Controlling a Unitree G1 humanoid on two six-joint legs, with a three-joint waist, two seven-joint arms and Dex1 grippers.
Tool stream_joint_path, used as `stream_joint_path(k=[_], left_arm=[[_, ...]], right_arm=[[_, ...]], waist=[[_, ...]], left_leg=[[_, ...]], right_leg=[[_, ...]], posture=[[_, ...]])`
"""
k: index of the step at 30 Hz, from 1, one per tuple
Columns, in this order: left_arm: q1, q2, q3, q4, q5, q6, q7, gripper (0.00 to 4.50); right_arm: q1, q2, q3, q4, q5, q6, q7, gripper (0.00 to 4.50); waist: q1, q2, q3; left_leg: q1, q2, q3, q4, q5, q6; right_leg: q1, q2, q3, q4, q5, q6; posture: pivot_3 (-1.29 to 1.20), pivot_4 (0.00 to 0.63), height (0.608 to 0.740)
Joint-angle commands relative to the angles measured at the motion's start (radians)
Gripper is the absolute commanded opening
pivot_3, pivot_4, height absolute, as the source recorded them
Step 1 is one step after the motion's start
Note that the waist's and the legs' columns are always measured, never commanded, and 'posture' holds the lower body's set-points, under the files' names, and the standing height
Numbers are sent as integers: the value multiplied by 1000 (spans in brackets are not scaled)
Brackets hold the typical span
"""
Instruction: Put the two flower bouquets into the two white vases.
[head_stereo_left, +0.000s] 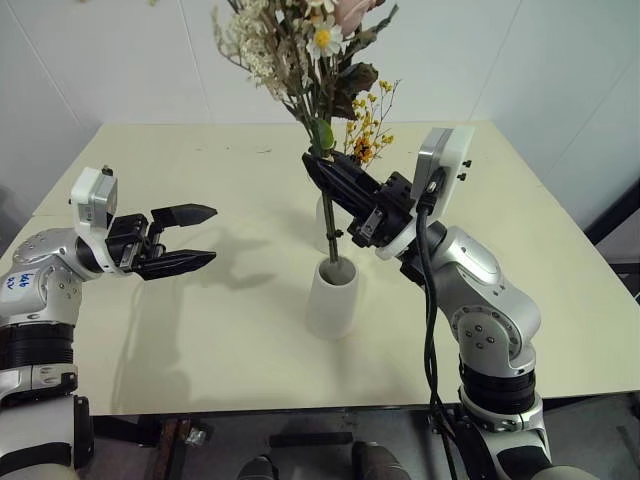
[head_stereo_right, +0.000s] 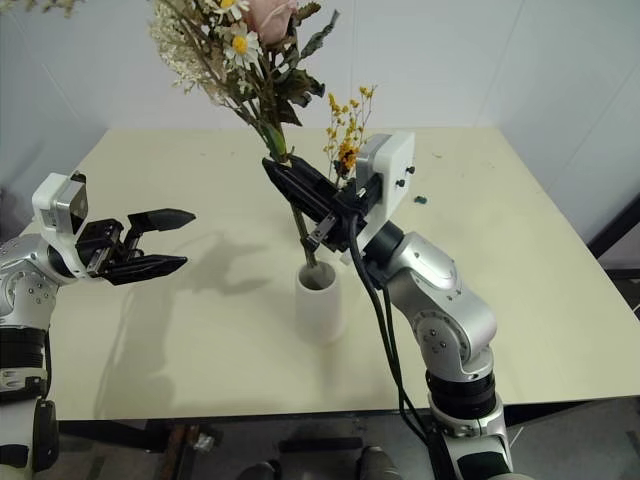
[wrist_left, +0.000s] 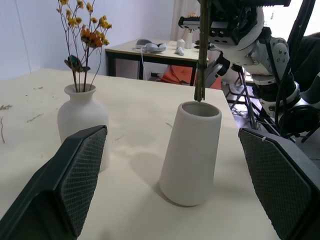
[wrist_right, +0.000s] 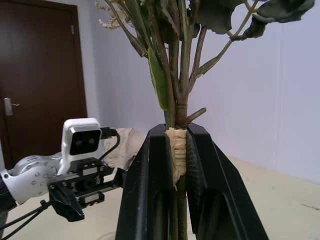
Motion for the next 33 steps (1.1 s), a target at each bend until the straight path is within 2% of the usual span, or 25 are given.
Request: stream_joint_path(k=[1,13,22,33], left_arm=[[1,8,25,-40,-4,-7,0,4500],[-27,-5,8,-18,11,-12,-1,4500],[-57,-24,-7,12,26,-26,-11,4500],[-94,-59,-27,50,40,-44,-31,4500]], right_arm=[[11,4,1,-31,16,-28,14,34],[158,-3,40,31,-56,-124,76,34],[192,-1,62,50,-84,-159,96,34],[256,-44,18,-50,-74,-139,64,3591]], waist=[[0,0,0],[-1,0,0],[0,0,0],[2,0,0]], left_leg=[[0,0,0,0,0,0],[0,0,0,0,0,0],[0,0,0,0,0,0],[0,0,0,0,0,0]], right_leg=[[0,0,0,0,0,0],[0,0,0,1,-1,-1],[0,1,0,0,-1,-1],[0,0,0,0,-1,-1]], posture=[[0,150,740],[0,150,740],[0,150,740],[0,150,740]])
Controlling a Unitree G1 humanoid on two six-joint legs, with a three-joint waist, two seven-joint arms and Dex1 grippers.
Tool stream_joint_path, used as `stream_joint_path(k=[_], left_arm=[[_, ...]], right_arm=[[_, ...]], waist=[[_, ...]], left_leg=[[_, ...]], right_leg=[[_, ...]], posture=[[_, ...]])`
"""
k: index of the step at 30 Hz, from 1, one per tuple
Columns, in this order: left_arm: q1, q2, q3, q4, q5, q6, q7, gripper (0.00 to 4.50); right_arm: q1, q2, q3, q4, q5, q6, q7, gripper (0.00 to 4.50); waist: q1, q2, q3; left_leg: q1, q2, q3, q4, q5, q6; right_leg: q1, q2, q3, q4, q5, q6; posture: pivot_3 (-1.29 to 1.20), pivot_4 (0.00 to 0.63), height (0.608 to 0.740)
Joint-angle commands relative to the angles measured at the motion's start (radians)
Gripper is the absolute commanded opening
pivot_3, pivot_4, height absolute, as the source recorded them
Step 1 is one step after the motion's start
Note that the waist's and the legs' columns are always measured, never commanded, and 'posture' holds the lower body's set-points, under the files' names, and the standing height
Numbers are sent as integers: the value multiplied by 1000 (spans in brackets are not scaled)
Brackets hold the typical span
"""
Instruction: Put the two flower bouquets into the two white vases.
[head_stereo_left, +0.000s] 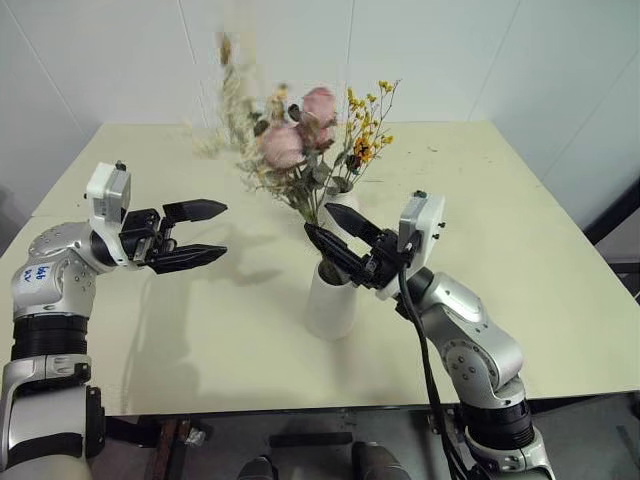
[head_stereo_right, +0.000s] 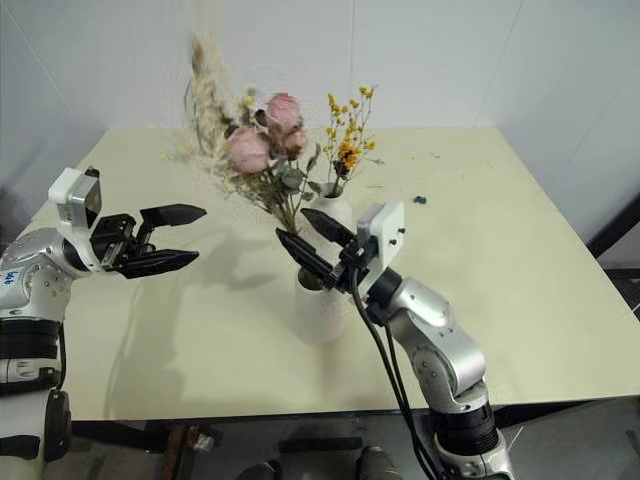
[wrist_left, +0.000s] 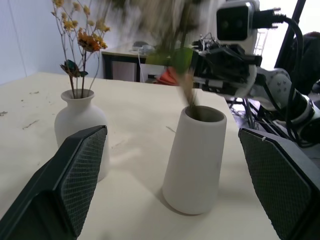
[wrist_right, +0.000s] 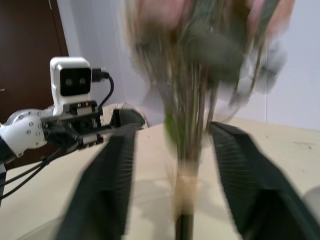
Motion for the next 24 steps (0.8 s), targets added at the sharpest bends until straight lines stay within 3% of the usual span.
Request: stream_joint_path(k=[1,3,15,20,24], left_arm=[[-32,-6,-1,7,6,-19,-33,4500],[-41,-11,-7,18,12,-25,-37,4500],[-141,-68,-54,148,45,-86,-94,4500],[-167,-78,-73,199,65,-109,-108,4500],[-174,-86,-80,221,73,-122,-111,4500]], right_arm=[[27,-31,-46,-110,27,0,-16,3949],[44,-50,-59,-138,42,15,-20,4486],[161,-313,-218,-325,214,161,19,4486],[192,-471,-330,-327,292,205,71,4486],[200,-533,-375,-310,317,215,78,4486]], waist=[[1,0,0],[1,0,0],[3,-1,0],[3,-1,0],[4,-1,0]], left_leg=[[0,0,0,0,0,0],[0,0,0,0,0,0],[0,0,0,0,0,0],[0,0,0,0,0,0],[0,0,0,0,0,0]], right_leg=[[0,0,0,0,0,0],[0,0,0,0,0,0],[1,0,0,-1,0,0],[1,0,0,-1,0,0],[1,0,0,-1,0,0]], posture=[[0,150,740],[0,150,740],[0,150,740],[0,150,740],[0,150,740]])
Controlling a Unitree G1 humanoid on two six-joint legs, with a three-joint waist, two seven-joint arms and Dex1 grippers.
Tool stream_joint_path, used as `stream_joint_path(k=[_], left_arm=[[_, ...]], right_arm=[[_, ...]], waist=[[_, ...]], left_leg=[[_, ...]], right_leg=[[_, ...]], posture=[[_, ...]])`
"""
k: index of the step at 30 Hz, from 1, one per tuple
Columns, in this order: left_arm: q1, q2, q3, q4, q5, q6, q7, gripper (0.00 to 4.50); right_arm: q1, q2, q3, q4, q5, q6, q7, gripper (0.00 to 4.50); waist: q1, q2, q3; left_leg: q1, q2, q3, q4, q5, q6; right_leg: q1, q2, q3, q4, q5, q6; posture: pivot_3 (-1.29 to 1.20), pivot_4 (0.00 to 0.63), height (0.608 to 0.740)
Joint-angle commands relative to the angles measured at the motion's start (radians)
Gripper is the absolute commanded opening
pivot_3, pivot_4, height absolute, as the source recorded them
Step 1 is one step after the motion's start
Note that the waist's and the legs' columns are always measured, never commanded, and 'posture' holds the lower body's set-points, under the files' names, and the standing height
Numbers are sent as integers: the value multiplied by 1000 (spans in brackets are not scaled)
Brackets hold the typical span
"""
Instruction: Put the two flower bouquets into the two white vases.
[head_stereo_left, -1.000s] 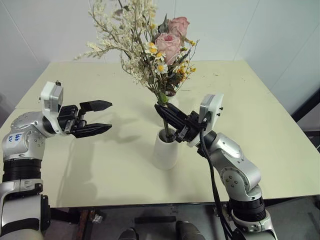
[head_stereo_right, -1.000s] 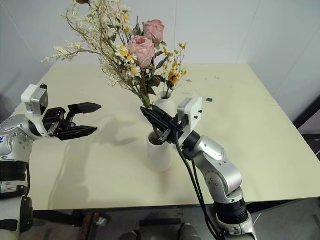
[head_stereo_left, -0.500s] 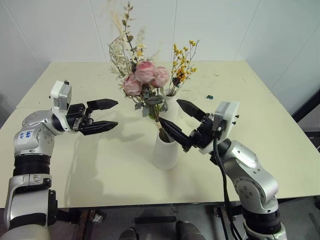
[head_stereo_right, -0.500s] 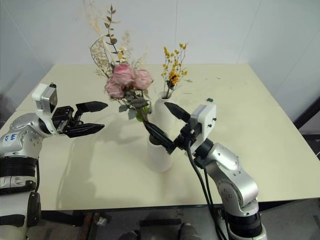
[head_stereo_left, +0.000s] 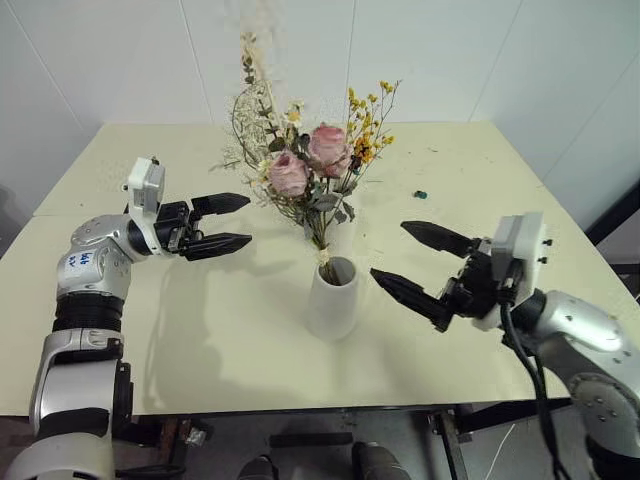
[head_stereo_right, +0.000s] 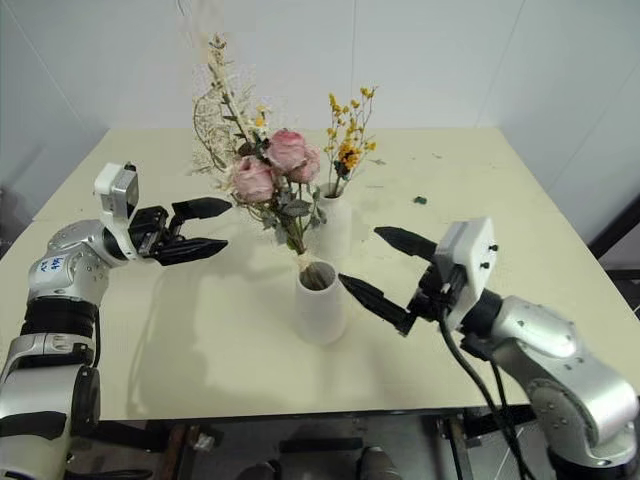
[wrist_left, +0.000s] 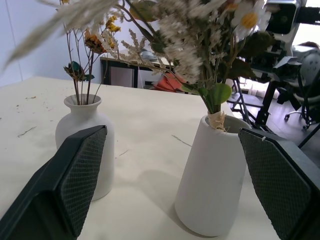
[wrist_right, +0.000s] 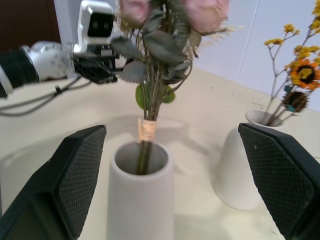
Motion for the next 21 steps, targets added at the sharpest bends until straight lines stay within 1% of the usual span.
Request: stream_joint_path(k=[1,6,10,15,17,21], left_arm=[[-30,-2,-4,21,11,-29,-111,4500],[-43,-16,-20,57,20,-49,-112,4500],[-48,-8,-29,87,38,-71,-112,4500],[-43,-21,-29,87,37,-79,-112,4500],[-35,-19,-26,88,36,-83,-112,4500],[-2,-32,-21,56,29,-82,-105,4500]], right_arm=[[16,-47,-63,-19,36,9,13,4486],[81,-120,-136,-31,71,41,22,4486],[161,-194,-214,-37,112,68,72,4486],[172,-242,-268,-10,126,72,90,4486],[154,-250,-259,-4,122,73,76,4486],[54,-232,-158,46,69,81,1,4486]], waist=[[1,0,0],[12,0,0],[20,0,0],[22,0,0],[22,0,0],[19,0,0]], left_leg=[[0,0,0,0,0,0],[0,0,0,0,0,0],[0,0,0,0,0,0],[0,0,0,1,0,0],[0,0,0,1,0,0],[0,0,0,1,0,0]], right_leg=[[0,0,0,0,0,0],[0,0,0,-1,0,0],[0,0,0,-1,0,0],[1,0,0,-1,0,0],[1,0,0,-1,0,0],[1,0,0,-1,0,0]], posture=[[0,150,740],[0,150,740],[0,150,740],[0,150,740],[0,150,740],[0,150,740]])
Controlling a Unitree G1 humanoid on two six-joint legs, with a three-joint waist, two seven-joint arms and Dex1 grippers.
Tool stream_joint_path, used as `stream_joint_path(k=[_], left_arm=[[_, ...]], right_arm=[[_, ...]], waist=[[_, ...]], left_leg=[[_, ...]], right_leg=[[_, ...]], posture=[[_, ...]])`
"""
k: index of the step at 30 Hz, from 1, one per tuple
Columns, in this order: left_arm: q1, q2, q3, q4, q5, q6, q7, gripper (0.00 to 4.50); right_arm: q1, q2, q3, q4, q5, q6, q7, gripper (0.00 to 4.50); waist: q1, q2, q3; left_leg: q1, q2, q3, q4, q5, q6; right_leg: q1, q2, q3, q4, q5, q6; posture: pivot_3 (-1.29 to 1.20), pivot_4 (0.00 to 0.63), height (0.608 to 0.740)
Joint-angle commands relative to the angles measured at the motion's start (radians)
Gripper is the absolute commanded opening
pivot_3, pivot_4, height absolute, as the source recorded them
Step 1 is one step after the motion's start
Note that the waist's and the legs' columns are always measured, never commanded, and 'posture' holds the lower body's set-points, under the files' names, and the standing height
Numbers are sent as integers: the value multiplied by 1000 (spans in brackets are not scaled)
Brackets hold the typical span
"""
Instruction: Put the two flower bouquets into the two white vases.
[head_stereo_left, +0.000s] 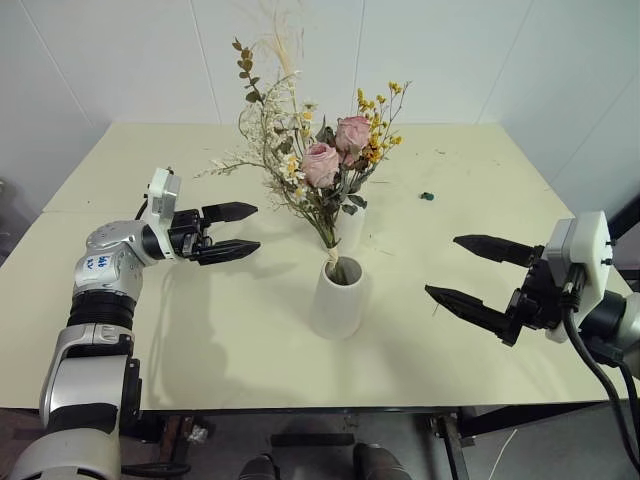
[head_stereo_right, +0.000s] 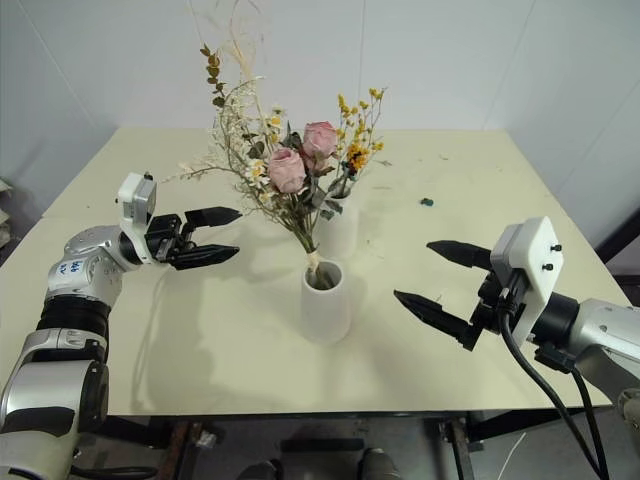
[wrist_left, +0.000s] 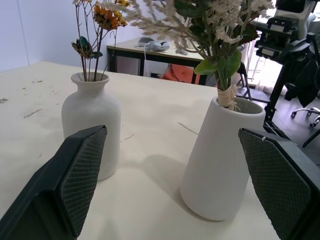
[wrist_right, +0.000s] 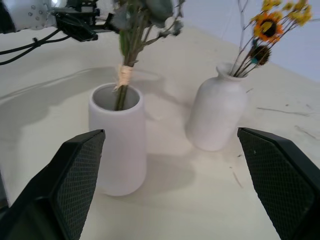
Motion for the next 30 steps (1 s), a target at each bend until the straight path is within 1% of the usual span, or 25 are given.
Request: stream_joint_path(k=[1,3,6,8,11,13,16,19,23,27,30], left_arm=[[24,-7,18,-58,-18,-4,-99,4500],[39,-13,22,-78,-22,-3,-90,4500],[33,-43,4,-60,8,-35,-66,4500],[6,-102,-5,-38,14,-50,-38,4500],[-33,-168,-10,0,35,-72,-8,4500],[-67,-215,-15,47,60,-102,21,4500],[-110,-283,-17,98,85,-114,64,4500],[-135,-315,-11,120,91,-111,69,4500],[-162,-339,-15,151,111,-130,46,4500],[-175,-356,-20,147,112,-119,9,4500],[-164,-331,-3,119,108,-96,30,4500]], right_arm=[[-86,5,79,45,-41,28,-73,4486],[-139,9,130,76,-56,43,-88,4486],[-187,16,168,106,-68,50,-86,4486],[-217,16,181,117,-74,56,-85,4486],[-224,9,171,111,-68,73,-88,4486],[-184,-13,132,81,-52,91,-75,4486],[-85,-37,43,21,-29,97,-34,4486],[-32,-40,-13,-16,-6,105,-41,4486],[16,-37,-68,-51,17,115,-64,4486],[37,-31,-88,-64,22,114,-75,4486],[48,-29,-97,-70,26,111,-86,4486]], waist=[[1,0,0],[1,0,0],[5,0,0],[11,0,0],[23,0,0],[26,0,0],[32,0,0],[28,0,0],[21,0,0],[21,0,0],[20,0,0]], left_leg=[[0,0,0,0,0,0],[0,0,0,0,0,0],[-1,0,0,0,0,0],[-1,0,0,0,0,0],[-2,-1,0,1,0,0],[-2,-1,0,1,0,0],[-2,-1,0,0,0,1],[-2,-1,0,1,-1,1],[-1,-1,0,1,-1,1],[-1,-1,0,2,0,1],[-1,-1,0,2,0,1]], right_leg=[[0,0,0,0,0,0],[0,0,0,0,0,0],[0,0,0,0,0,0],[0,0,0,0,0,0],[0,0,0,-2,0,1],[0,0,0,-2,0,1],[0,0,0,-2,0,1],[1,0,0,-3,0,2],[0,1,0,-1,0,2],[1,1,0,-1,0,2],[1,1,1,-1,0,2]], posture=[[0,150,740],[0,150,740],[0,150,740],[0,150,740],[0,150,740],[0,150,740],[0,150,740],[0,150,740],[0,150,740],[0,150,740],[0,150,740]])
